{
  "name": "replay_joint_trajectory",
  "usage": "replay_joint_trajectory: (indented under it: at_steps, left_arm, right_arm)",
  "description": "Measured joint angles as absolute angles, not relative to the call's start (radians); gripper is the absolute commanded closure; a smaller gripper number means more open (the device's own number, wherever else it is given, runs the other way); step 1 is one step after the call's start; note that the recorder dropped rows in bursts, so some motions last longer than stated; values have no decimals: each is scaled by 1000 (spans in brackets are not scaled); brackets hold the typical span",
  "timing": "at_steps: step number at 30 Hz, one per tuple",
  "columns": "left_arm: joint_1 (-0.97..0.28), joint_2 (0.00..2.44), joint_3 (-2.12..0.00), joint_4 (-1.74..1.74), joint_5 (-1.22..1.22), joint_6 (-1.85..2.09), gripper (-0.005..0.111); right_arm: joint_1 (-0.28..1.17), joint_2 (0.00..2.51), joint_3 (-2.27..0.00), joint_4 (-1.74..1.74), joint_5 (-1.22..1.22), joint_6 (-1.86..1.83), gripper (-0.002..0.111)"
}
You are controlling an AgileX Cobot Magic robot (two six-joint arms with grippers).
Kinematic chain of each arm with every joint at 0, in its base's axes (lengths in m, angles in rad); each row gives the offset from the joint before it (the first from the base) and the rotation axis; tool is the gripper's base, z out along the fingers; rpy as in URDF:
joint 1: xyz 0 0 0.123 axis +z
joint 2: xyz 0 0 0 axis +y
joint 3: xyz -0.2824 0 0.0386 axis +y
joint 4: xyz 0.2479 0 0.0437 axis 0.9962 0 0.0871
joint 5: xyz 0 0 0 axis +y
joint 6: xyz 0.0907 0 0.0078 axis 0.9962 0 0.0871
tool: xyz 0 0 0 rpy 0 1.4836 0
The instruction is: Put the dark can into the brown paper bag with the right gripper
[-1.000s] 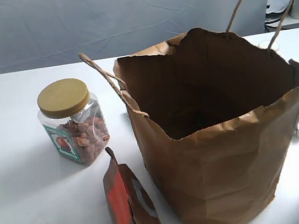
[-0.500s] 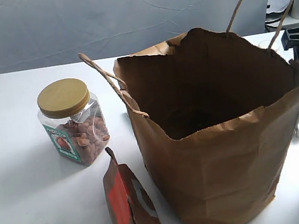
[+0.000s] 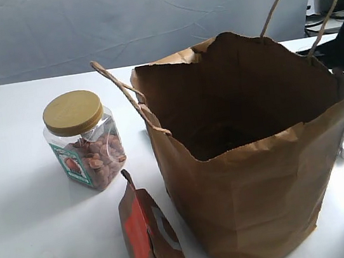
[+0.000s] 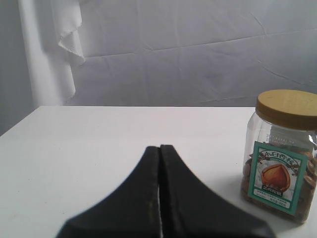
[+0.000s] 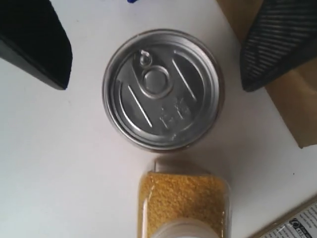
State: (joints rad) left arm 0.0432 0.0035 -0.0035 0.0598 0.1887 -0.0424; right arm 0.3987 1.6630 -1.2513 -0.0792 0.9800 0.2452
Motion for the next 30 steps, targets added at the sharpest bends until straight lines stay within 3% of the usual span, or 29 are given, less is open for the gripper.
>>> replay_joint_trajectory:
  at_steps: [11,14,15,17,22,30]
  left_arm:
    - [43,3,-4,60,189,-42,107]
    - [43,3,-4,60,189,-42,107]
    - [43,3,-4,60,189,-42,107]
    - [43,3,-4,60,189,-42,107]
    - [43,3,-4,60,189,-42,107]
    - [43,3,-4,60,189,-42,107]
  right_arm:
    - [399,1753,-1251,-112,903,210,12]
    - [399,1789,-1251,-116,903,209,17]
    - [399,1799,-1251,-118,902,209,21]
    - [399,1818,-1251,-118,902,209,40]
    - [401,1823,-1251,-120,902,208,108]
    - [401,1748,-1247,-93,922,190,108]
